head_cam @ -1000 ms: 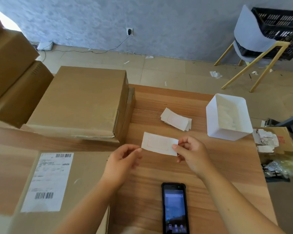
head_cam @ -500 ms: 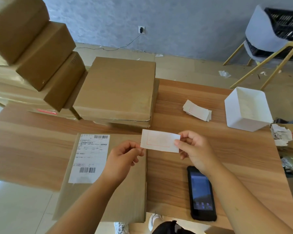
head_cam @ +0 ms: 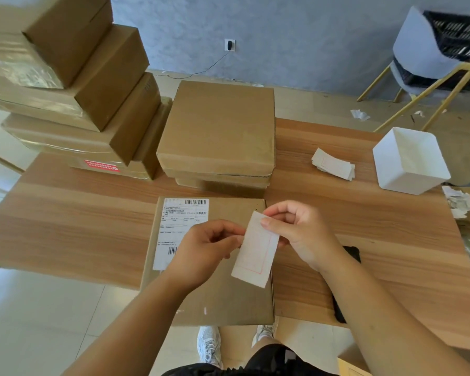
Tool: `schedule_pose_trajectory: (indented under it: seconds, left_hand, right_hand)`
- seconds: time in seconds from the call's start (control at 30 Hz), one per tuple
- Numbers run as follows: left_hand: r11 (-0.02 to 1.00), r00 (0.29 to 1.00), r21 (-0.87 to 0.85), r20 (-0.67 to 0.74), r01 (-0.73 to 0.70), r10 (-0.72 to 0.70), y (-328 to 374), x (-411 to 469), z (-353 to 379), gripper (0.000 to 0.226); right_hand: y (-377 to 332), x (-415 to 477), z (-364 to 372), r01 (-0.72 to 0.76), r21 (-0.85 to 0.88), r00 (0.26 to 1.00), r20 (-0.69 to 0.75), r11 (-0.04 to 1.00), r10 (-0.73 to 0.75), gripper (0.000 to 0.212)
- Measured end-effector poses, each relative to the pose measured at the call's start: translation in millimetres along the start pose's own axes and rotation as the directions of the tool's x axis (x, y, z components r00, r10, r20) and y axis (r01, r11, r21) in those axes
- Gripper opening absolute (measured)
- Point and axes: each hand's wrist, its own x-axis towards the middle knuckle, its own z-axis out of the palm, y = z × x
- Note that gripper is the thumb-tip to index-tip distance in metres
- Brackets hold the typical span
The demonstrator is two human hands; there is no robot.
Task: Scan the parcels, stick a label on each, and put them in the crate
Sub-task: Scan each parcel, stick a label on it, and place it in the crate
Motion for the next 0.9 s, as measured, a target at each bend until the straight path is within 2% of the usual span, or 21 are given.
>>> schedule_pose_trajectory:
  seconds: [0.1, 0.23, 0.33, 0.43, 0.57, 0.7, 0.8, 0.9]
  left_hand:
    - [1.0, 1.0, -0.028, 0.031, 0.002, -0.001, -1.4, -7.0, -6.3, 0.021]
    - [0.993, 0.999, -0.115, 0.046, 0.008, -0.003, -2.3, -14.3, -11.8, 0.015]
    - [0.992, 1.0, -0.127, -0.009, -0.01, 0.009, -4.6, -17.9, -16.2, 0.021]
    - [0.981, 0.998, -0.193, -0.07, -0.023, 0.009, -5.7, -20.1, -20.8, 0.029]
    - [0.956, 0.998, -0.291, -0.061, -0.02, 0.002, -3.1, -23.2, -24.8, 0.033]
    - [0.943, 0.997, -0.327, -0.064, -0.066, 0.047, 2.6, -25.1, -31.1, 0.021]
    - [0.948, 0.994, -0.303, -0.075, -0.1, 0.081, 7.0, -25.1, -36.0, 0.01]
    - [0.953, 0.996, -0.291, -0.045, -0.087, 0.077, 9.5, -25.5, -40.4, 0.009]
  right_hand:
    - [-3.7, -6.6, 14.8, 0.007, 0.045, 0.998, -0.063, 0.999, -0.004, 0.009]
    - [-9.9, -16.4, 31.7, 0.038, 0.047, 0.998, -0.052, 0.998, -0.035, 0.009]
    - [-14.1, -21.8, 40.2, 0.071, 0.062, 0.997, -0.024, 0.996, -0.07, 0.007]
    - [-17.3, -26.5, 44.0, 0.074, 0.1, 0.997, 0.011, 0.992, -0.075, 0.016]
    - [-16.7, -30.1, 46.7, 0.051, 0.129, 0.999, -0.003, 0.99, -0.051, 0.019]
    - [-20.4, -32.0, 46.0, 0.081, 0.105, 0.996, 0.021, 0.991, -0.084, 0.005]
    - [-25.7, -31.9, 46.8, 0.069, 0.094, 0.995, 0.065, 0.993, -0.076, 0.015]
    - [-29.8, -30.5, 48.1, 0.047, 0.089, 0.995, 0.081, 0.995, -0.055, 0.014]
